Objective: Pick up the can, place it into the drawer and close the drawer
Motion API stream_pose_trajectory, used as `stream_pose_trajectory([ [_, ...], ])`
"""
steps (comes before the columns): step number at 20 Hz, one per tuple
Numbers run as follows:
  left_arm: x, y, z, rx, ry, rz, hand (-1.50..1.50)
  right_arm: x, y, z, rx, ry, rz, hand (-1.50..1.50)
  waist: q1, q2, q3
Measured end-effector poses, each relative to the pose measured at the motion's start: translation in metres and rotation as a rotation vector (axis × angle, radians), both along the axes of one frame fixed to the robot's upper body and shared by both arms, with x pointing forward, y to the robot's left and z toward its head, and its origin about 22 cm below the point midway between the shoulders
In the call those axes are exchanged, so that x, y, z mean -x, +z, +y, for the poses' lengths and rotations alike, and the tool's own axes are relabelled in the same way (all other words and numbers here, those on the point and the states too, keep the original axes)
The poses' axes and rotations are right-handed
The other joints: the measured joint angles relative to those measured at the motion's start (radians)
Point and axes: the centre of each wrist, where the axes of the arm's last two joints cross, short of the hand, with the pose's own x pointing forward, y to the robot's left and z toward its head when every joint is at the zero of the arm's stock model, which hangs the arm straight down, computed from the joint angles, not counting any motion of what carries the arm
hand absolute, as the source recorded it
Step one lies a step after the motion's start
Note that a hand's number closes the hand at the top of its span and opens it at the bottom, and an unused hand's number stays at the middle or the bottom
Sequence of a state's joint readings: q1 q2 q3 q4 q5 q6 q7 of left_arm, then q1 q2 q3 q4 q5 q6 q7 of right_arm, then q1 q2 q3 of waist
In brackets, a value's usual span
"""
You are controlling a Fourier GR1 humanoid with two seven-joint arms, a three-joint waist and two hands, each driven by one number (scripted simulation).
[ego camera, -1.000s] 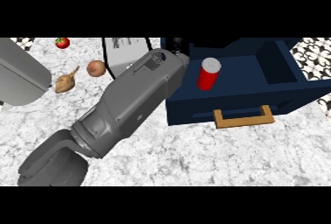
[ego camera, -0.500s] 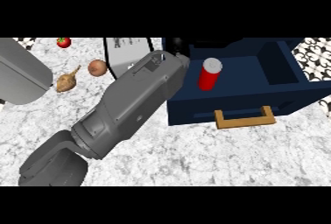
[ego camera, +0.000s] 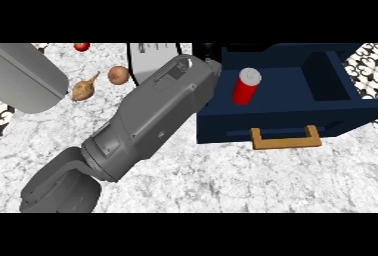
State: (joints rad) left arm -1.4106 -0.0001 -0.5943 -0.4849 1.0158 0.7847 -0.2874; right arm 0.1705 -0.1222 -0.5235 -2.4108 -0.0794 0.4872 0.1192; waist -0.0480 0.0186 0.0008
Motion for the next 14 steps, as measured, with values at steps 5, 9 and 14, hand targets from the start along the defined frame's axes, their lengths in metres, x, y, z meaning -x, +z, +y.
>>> stream_pose_trajectory([
  [5,0.001,0.014,-0.005,0.021,-0.015,0.006,-1.50,-0.025,0.001,0.021,0.124,-0.022,-0.010,-1.50,0.026,-0.003,0.000],
  [9,0.000,0.009,-0.003,0.031,-0.012,0.023,-1.50,-0.051,-0.001,0.041,0.224,-0.033,-0.017,-1.50,0.038,-0.005,-0.001],
  [14,0.003,0.001,-0.001,0.033,-0.014,0.038,-1.50,-0.090,-0.010,0.068,0.314,-0.058,-0.033,-1.50,0.056,-0.010,-0.001],
])
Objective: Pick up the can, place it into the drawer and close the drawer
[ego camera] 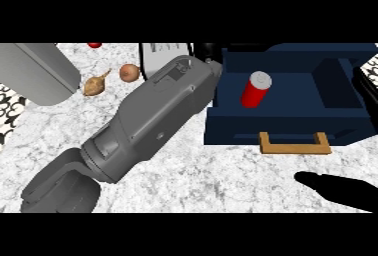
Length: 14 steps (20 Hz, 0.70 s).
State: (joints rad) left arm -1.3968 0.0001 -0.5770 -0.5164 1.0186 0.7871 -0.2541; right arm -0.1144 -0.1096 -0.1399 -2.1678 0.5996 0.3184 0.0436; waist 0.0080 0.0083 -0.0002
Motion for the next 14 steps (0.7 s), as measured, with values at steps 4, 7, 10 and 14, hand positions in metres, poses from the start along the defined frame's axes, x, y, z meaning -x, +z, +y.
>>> stream_pose_trajectory([
  [4,0.000,0.007,0.003,-0.006,0.014,0.009,-1.50,-0.030,-0.011,0.016,0.100,-0.006,0.000,-1.50,0.010,-0.004,0.000],
  [7,-0.003,0.011,0.012,-0.006,0.024,0.008,-1.50,-0.051,-0.020,0.034,0.175,-0.002,0.008,-1.50,0.015,-0.006,0.000],
  [10,-0.004,0.015,0.018,-0.015,0.030,0.010,-1.50,-0.076,-0.026,0.042,0.261,-0.002,0.018,-1.50,0.019,-0.006,0.000],
  [14,-0.006,0.021,0.029,-0.020,0.044,0.010,-1.50,-0.103,-0.044,0.051,0.387,-0.010,0.037,-1.50,0.025,-0.006,0.000],
])
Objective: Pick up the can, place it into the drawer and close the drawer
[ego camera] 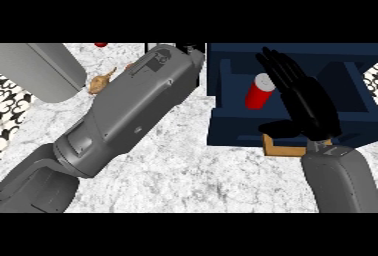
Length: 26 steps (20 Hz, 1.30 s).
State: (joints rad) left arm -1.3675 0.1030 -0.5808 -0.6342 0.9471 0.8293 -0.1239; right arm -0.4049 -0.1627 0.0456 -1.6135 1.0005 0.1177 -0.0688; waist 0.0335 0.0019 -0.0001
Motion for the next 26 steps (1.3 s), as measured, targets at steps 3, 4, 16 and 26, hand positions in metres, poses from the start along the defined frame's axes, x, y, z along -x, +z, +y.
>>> stream_pose_trajectory([
  [3,-0.003,0.004,0.014,-0.008,0.015,0.000,-1.50,-0.021,-0.012,0.005,0.057,-0.029,0.006,-1.50,0.004,0.000,0.000],
  [4,-0.004,0.002,0.021,-0.008,0.021,0.004,-1.50,-0.027,-0.014,0.006,0.070,-0.038,0.008,-1.50,0.004,-0.001,0.000],
  [16,0.001,0.004,0.070,-0.016,0.044,0.003,-1.50,-0.085,-0.065,0.009,0.205,-0.150,-0.035,-1.50,0.009,-0.007,-0.010],
  [26,0.009,0.014,0.089,-0.015,0.044,-0.007,-1.50,-0.113,-0.070,0.003,0.226,-0.215,-0.121,-1.50,0.027,-0.003,-0.013],
])
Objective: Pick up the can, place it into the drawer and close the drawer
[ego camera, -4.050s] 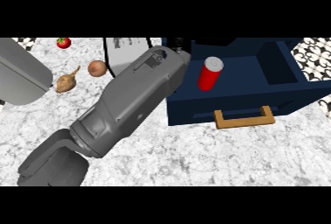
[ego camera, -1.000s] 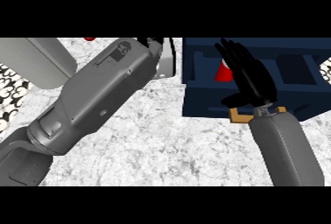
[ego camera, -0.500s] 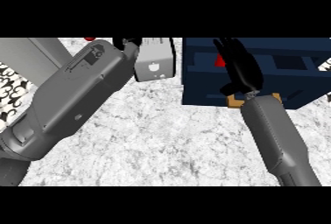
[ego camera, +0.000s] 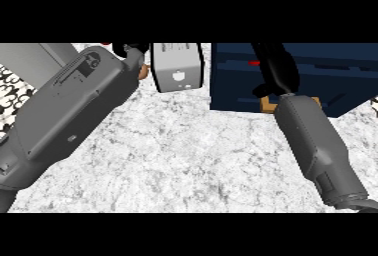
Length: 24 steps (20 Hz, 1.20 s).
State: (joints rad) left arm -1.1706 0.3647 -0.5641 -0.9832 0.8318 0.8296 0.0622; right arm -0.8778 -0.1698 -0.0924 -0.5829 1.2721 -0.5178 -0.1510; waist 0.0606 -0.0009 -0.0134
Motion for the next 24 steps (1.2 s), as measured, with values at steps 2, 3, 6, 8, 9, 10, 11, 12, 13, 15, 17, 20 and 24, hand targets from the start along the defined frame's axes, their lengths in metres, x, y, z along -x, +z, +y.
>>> stream_pose_trajectory([
  [2,0.002,0.001,0.003,0.003,-0.002,-0.007,-1.50,-0.006,0.003,-0.001,-0.003,-0.014,-0.009,-1.50,0.004,0.006,0.004],
  [3,0.003,-0.002,0.003,0.004,-0.005,-0.004,-1.50,-0.008,0.004,-0.002,-0.005,-0.019,-0.018,-1.50,0.005,0.008,0.005],
  [6,0.006,0.002,0.008,-0.002,-0.006,-0.004,-1.50,-0.013,0.006,-0.003,-0.009,-0.039,-0.029,-1.50,0.012,0.014,0.009],
  [8,0.010,0.004,0.008,-0.002,-0.010,-0.008,-1.50,-0.016,0.007,-0.005,-0.010,-0.054,-0.045,-1.50,0.019,0.018,0.011],
  [9,0.010,0.004,0.012,-0.003,-0.011,-0.009,-1.50,-0.018,0.010,-0.005,-0.010,-0.059,-0.051,-1.50,0.022,0.020,0.012],
  [10,0.012,0.005,0.013,-0.004,-0.013,-0.012,-1.50,-0.018,0.010,-0.006,-0.012,-0.064,-0.057,-1.50,0.024,0.020,0.012],
  [11,0.012,0.006,0.013,-0.004,-0.011,-0.014,-1.50,-0.020,0.012,-0.006,-0.011,-0.067,-0.056,-1.50,0.024,0.022,0.013],
  [12,0.014,0.007,0.014,-0.002,-0.015,-0.018,-1.50,-0.022,0.015,-0.007,-0.010,-0.072,-0.055,-1.50,0.027,0.025,0.014],
  [13,0.014,0.008,0.017,-0.003,-0.017,-0.021,-1.50,-0.024,0.019,-0.006,-0.005,-0.077,-0.051,-1.50,0.029,0.028,0.016],
  [15,0.016,0.008,0.017,-0.009,-0.021,-0.021,-1.50,-0.026,0.023,-0.009,0.000,-0.087,-0.043,-1.50,0.033,0.032,0.018],
  [17,0.017,0.008,0.016,-0.010,-0.021,-0.020,-1.50,-0.029,0.027,-0.005,0.009,-0.097,-0.034,-1.50,0.032,0.037,0.020],
  [20,0.020,0.009,0.017,-0.010,-0.034,-0.014,-1.50,-0.032,0.034,-0.005,0.018,-0.113,-0.015,-1.50,0.037,0.042,0.023],
  [24,0.022,0.015,0.020,-0.010,-0.040,-0.022,-1.50,-0.034,0.039,-0.007,0.017,-0.091,0.036,-1.50,0.041,0.046,0.026],
])
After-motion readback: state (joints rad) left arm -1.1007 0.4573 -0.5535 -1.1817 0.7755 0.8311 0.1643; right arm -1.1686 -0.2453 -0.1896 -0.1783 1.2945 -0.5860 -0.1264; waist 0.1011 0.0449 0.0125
